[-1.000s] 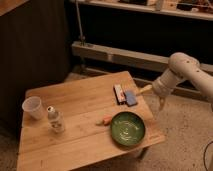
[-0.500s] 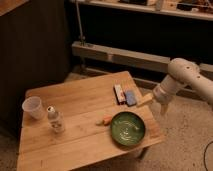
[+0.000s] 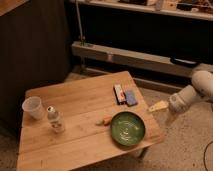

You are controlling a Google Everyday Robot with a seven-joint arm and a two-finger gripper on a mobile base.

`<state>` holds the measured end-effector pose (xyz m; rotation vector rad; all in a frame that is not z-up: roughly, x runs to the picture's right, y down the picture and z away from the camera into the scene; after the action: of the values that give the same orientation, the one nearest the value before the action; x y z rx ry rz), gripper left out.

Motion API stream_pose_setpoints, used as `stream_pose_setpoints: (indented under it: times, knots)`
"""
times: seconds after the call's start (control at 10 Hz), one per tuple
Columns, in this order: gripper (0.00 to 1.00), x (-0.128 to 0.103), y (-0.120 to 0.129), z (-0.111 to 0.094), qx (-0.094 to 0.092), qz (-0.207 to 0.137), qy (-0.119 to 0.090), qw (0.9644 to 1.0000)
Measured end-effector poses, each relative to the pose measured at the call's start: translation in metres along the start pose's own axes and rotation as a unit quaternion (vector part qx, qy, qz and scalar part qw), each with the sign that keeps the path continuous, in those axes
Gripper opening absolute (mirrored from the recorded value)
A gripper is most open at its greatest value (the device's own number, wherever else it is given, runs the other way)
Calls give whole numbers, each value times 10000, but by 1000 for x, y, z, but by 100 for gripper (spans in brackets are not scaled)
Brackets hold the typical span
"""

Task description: Pick up the ceramic bowl

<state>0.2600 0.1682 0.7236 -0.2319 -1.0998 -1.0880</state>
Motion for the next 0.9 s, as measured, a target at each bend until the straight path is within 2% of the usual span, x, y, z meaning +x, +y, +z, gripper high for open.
stream_pose_setpoints:
  times: [0.3, 0.7, 0.9]
  knots:
    - [54, -2, 2, 38, -364, 134, 99, 9992]
    - [54, 2, -1, 55, -418, 243, 331, 9983]
    - [54, 8, 3, 64, -576, 352, 619, 9958]
